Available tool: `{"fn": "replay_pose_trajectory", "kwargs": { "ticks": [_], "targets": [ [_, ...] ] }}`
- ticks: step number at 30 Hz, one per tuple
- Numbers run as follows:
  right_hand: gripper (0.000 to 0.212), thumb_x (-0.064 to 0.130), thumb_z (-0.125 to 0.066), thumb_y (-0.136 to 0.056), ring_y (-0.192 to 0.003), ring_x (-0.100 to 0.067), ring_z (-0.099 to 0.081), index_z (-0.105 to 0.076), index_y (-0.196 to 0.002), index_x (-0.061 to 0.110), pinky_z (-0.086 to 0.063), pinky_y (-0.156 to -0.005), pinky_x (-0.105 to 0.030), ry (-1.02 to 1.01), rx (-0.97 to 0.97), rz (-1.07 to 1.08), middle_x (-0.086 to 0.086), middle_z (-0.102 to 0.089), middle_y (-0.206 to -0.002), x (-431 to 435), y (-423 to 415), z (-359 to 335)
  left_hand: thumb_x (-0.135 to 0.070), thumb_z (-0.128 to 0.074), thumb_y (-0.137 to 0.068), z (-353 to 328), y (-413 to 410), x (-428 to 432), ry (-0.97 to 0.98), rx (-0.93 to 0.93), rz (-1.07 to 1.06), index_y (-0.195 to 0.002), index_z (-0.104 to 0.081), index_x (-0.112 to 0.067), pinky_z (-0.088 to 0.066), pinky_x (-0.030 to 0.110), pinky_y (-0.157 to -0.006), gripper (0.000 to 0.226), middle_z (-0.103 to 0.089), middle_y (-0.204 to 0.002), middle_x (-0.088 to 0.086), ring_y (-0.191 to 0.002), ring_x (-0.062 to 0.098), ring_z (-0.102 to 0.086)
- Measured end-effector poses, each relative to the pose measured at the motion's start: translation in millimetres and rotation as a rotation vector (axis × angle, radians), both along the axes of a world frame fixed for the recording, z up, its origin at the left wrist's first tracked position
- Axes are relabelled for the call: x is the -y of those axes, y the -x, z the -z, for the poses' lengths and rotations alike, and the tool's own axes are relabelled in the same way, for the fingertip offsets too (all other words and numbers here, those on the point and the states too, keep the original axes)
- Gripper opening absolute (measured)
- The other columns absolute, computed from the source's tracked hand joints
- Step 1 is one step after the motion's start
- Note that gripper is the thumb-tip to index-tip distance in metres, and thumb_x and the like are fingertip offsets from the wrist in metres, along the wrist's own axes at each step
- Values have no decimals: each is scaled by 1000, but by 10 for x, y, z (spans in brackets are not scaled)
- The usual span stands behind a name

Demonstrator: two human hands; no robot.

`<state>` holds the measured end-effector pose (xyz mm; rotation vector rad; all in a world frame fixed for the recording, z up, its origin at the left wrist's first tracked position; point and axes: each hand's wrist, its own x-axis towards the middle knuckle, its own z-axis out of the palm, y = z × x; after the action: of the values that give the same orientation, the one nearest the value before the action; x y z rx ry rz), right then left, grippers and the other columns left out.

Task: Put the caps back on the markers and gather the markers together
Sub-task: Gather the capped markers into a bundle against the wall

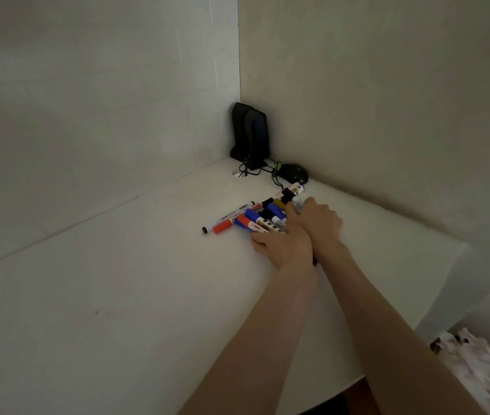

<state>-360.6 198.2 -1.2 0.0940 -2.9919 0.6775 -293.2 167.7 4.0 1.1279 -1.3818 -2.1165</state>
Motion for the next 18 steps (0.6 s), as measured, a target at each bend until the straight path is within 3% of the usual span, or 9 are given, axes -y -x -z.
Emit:
{"fn": "replay_pose_trajectory", "kwargs": {
  "ticks": [5, 9, 12, 14, 16, 18],
  "targets": [
    [47, 57, -35, -99, -84, -28, -52, -53, -95, 14, -38, -76, -35, 127, 99, -27, -11, -58, -93, 139, -184, -92, -22, -59, -95, -110, -56, 190, -125, 30, -16, -148, -20, -11, -53, 41, -93, 66, -39, -141, 14, -112, 30, -57],
    [53, 62, -34, -97, -71, -19, -53, -59, -112, 17, -34, -62, -29, 141, 149, -118, -2, -56, -82, 286, -221, -91, -32, -53, -99, -188, -272, 310, -295, -52, 43, -142, -26, -20, -59, 37, -66, 52, -63, -112, 12, -81, 24, -67],
    [62, 72, -32, -92, -74, -19, -59, -60, -103, 17, -43, -68, -32, 269, 209, -131, -4, -63, -85, 376, -266, -115, -37, -52, -99, -167, -366, 426, -267, -73, 104, -140, -31, -25, -59, 35, -61, 48, -67, -106, 9, -79, 22, -70],
    [68, 79, -31, -88, -77, -18, -62, -60, -99, 18, -45, -71, -32, 352, 243, -145, -4, -65, -85, 390, -326, -149, -36, -53, -99, -119, -437, 499, -236, -141, 187, -140, -38, -26, -61, 35, -62, 44, -70, -104, 5, -79, 19, -72],
    [83, 92, -33, -75, -81, -19, -68, -66, -97, 19, -52, -77, -34, 482, 302, -196, -4, -70, -86, 371, -389, -163, -36, -52, -101, -38, -520, 575, -169, -194, 310, -136, -47, -24, -61, 43, -79, 38, -73, -104, 4, -88, 19, -73],
    [83, 94, -43, -68, -81, -18, -73, -72, -94, 20, -56, -78, -34, 617, 361, -267, -2, -76, -85, 346, -465, -171, -35, -52, -101, 13, -606, 656, -82, -241, 388, -136, -47, -23, -58, 44, -89, 37, -72, -111, 5, -98, 20, -72]
  ]
}}
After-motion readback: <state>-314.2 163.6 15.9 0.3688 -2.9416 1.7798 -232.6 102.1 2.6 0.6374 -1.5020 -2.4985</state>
